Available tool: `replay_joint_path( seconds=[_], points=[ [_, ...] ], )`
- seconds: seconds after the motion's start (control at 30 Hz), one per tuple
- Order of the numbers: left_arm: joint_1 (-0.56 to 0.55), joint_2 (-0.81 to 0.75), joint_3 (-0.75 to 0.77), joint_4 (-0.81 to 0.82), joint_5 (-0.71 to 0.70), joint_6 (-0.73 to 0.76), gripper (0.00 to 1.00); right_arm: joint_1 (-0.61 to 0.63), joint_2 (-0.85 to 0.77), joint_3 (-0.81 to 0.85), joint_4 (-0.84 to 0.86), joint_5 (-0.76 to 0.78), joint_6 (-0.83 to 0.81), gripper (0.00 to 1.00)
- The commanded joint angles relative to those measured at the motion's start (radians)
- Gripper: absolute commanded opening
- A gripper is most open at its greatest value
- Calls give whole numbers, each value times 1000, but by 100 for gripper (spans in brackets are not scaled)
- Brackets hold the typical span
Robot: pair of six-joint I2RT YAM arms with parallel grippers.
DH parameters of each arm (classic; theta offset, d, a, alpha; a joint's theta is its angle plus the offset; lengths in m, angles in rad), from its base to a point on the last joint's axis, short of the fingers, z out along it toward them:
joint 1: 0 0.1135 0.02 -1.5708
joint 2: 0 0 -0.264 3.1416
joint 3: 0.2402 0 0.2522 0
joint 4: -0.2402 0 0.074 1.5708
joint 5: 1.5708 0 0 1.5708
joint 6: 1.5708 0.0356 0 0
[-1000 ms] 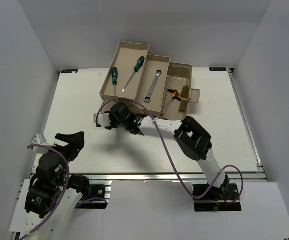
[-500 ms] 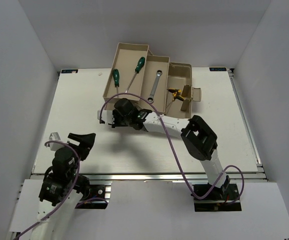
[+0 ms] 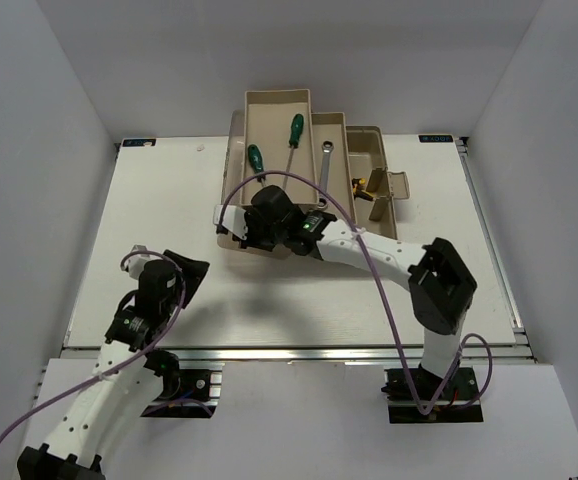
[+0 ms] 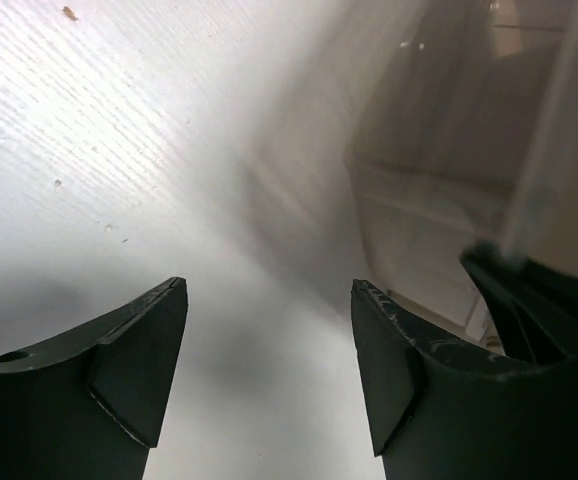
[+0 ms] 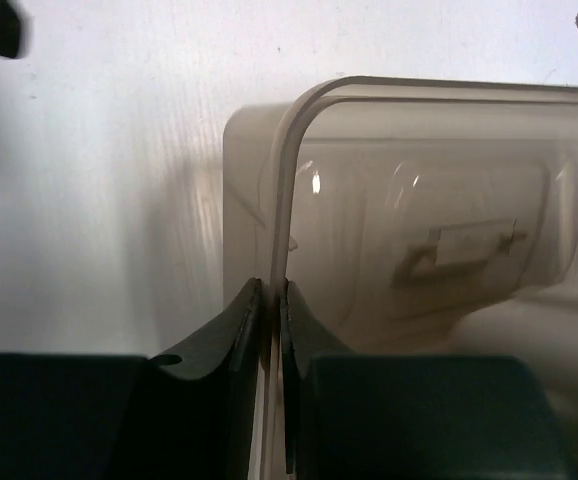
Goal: Sort the tools into containers
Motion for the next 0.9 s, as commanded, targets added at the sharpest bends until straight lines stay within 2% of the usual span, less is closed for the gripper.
replay_joint_path(
  seconds=[0.0,0.03,0.07,0.13,0.17,0.3,0.43,0.5,0.63,0.73,0.87],
  points=[
    [3,90,2,158,7,-12,70,10,-222,-26,241,-62,28,4],
    [3,112,2,176,7,-15,70,10,-223,-40,241,-62,28,4],
    [8,136,4,196,20,-16,65,10,-236,-54,249,-66,42,3],
    [26,187,1,269,57,-18,61,10,-276,-90,261,-71,56,3],
    [37,242,-2,300,109,-18,56,10,-302,-104,264,-77,67,3],
    [112,376,-22,465,274,-19,45,10,-354,-167,284,-86,82,3],
    [207,515,-6,653,393,-15,44,10,-402,-216,295,-103,100,3],
    [239,616,36,712,451,-7,48,10,-422,-230,309,-113,114,2],
    [250,808,134,800,582,14,54,9,-456,-252,340,-114,125,2],
    [250,962,209,869,715,8,54,9,-483,-270,356,-119,139,2],
    [250,1075,269,943,800,-2,53,9,-512,-299,376,-139,165,2]
  ],
)
